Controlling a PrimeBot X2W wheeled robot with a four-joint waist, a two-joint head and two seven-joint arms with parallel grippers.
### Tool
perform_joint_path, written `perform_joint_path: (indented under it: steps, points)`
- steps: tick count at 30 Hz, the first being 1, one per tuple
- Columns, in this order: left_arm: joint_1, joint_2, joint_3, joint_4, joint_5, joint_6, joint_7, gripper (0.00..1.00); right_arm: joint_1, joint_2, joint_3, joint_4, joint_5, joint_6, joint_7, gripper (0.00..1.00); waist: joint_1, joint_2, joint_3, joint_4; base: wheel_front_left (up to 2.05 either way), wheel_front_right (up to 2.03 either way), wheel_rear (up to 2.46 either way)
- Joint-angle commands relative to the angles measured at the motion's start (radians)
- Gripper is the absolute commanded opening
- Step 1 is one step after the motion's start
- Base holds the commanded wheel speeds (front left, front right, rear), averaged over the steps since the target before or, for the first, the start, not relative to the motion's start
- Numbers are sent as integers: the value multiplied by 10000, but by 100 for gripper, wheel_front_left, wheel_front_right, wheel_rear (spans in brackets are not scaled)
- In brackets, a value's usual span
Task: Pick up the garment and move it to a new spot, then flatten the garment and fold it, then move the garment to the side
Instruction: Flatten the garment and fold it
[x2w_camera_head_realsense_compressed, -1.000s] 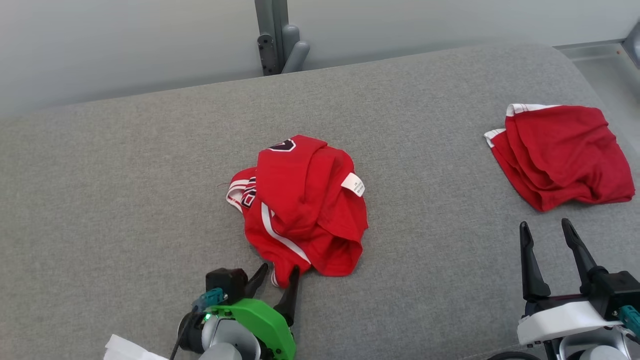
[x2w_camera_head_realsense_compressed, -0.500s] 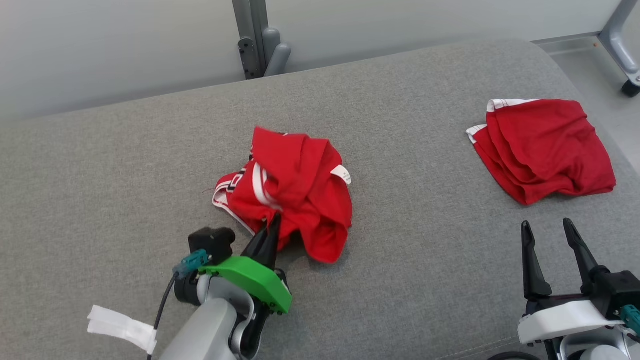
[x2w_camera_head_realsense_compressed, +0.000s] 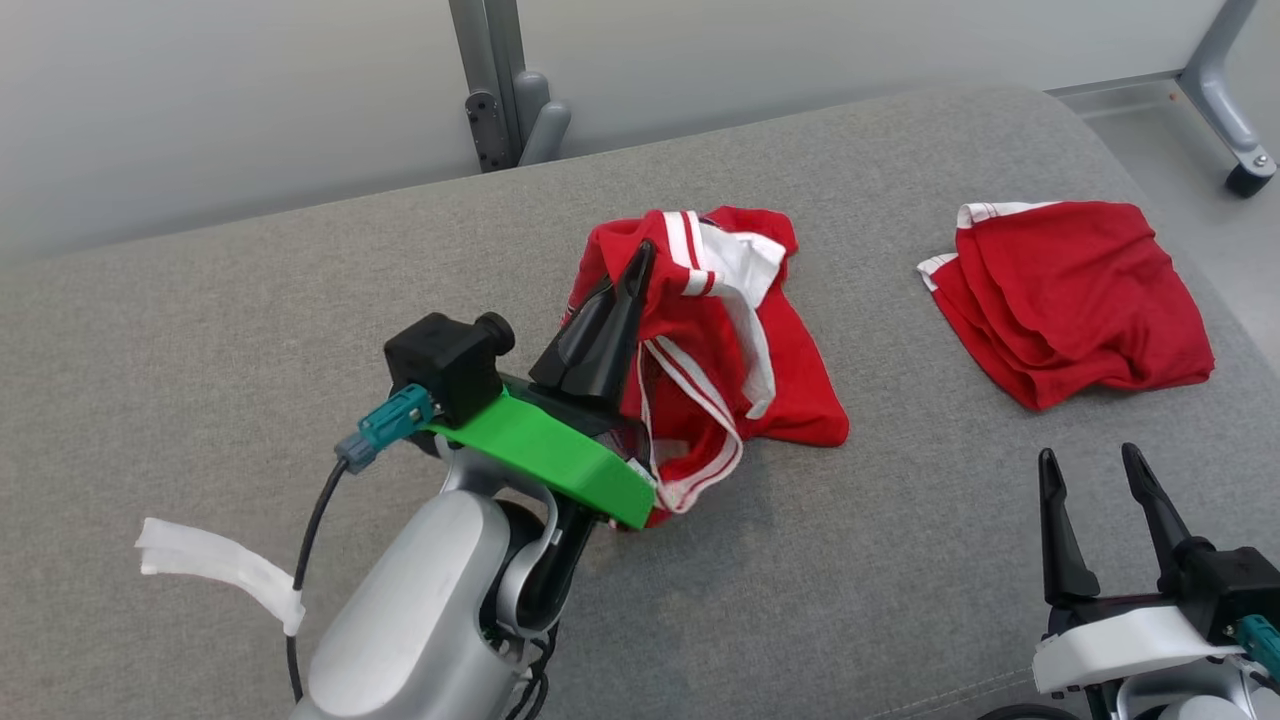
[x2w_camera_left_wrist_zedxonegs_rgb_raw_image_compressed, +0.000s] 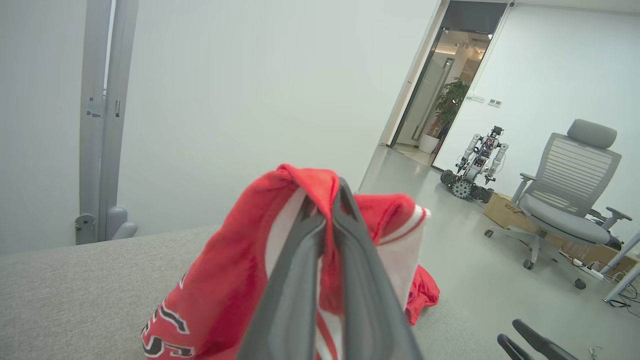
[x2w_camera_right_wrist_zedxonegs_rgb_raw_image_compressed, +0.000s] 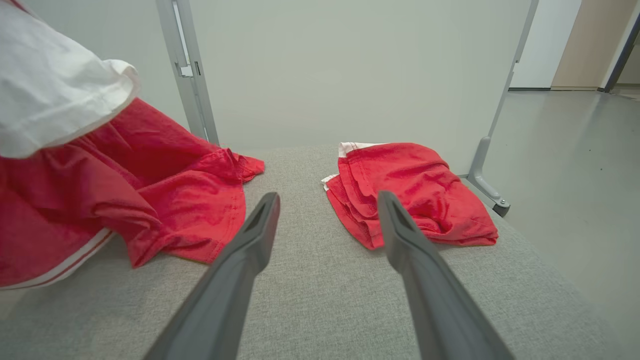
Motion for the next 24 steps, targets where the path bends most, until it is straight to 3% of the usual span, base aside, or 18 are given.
perform_joint_path:
  steps: [1, 4, 9, 14, 16, 21, 22, 23, 24]
  points:
    - [105, 133, 47, -95, 23, 65, 66, 0, 26, -22, -23, 3, 75, -15, -31, 100, 0, 0, -3, -14, 0, 0, 0]
    - [437, 500, 165, -582, -145, 333, 564, 0, 76, -10, -80, -3, 90, -15, -31, 100, 0, 0, -6, -36, 0, 0, 0]
    - [1420, 1786, 183, -356, -271, 782, 1979, 0, 142, 2, -99, -44, 90, -15, -31, 100, 0, 0, 40, -69, 0, 0, 0]
    - [2786, 2533, 1021, 128, -1199, 1196, 2272, 0, 171, 14, -240, -87, 123, -15, -29, 100, 0, 0, 254, 78, 0, 0, 0]
    - [3099, 2600, 1327, 539, -1489, 1290, 2175, 0, 162, 14, -252, -76, 121, -15, -29, 100, 0, 0, 365, 201, 0, 0, 0]
    - [3073, 2366, 1605, 1639, -1822, 1050, 1776, 0, -9, 18, -226, -50, 91, -16, -31, 100, 0, 0, 561, 511, 0, 0, 0]
    - [2971, 2272, 1604, 1784, -1830, 998, 1695, 25, -50, 15, -228, -54, 82, -15, -31, 100, 0, 0, 588, 571, 0, 0, 0]
    - [2859, 2270, 1572, 1952, -1708, 1039, 1604, 82, -74, 15, -226, -56, 72, -15, -31, 100, 0, 0, 609, 626, 0, 0, 0]
    - [2802, 2283, 1524, 2120, -1575, 1138, 1552, 100, -87, 21, -199, -55, 56, -15, -31, 100, 0, 0, 626, 664, 0, 0, 0]
